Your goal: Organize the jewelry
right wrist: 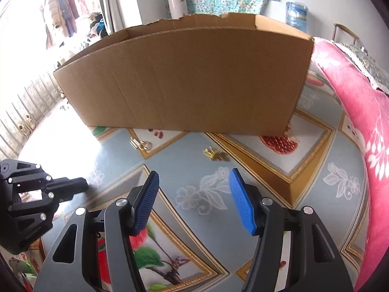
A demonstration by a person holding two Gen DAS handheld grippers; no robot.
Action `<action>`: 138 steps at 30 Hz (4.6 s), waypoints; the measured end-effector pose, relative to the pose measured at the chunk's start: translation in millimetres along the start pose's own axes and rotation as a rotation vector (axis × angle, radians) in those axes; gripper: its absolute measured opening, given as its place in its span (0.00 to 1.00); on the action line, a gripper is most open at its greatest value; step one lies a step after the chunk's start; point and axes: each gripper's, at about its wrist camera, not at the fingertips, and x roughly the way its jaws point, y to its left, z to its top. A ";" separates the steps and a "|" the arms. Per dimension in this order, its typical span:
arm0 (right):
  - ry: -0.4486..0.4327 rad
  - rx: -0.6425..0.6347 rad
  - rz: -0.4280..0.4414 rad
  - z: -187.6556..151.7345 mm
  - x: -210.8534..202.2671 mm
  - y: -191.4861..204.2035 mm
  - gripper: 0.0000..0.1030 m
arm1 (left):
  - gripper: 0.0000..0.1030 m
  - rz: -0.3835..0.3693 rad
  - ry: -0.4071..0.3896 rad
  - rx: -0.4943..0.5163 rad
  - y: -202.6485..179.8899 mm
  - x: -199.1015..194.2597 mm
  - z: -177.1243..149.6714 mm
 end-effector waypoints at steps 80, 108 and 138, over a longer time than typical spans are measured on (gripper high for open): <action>0.114 -0.374 0.169 -2.6 2.9 23.9 0.52 | 0.07 -0.073 0.070 0.110 32.0 38.1 54.7; -0.022 -0.163 0.213 48.9 -76.2 5.2 0.09 | 0.04 -0.200 -0.060 -0.087 54.8 -40.6 73.1; 0.589 0.270 0.123 224.4 175.7 -35.0 0.10 | 0.04 -0.170 0.449 -0.426 163.3 146.9 216.1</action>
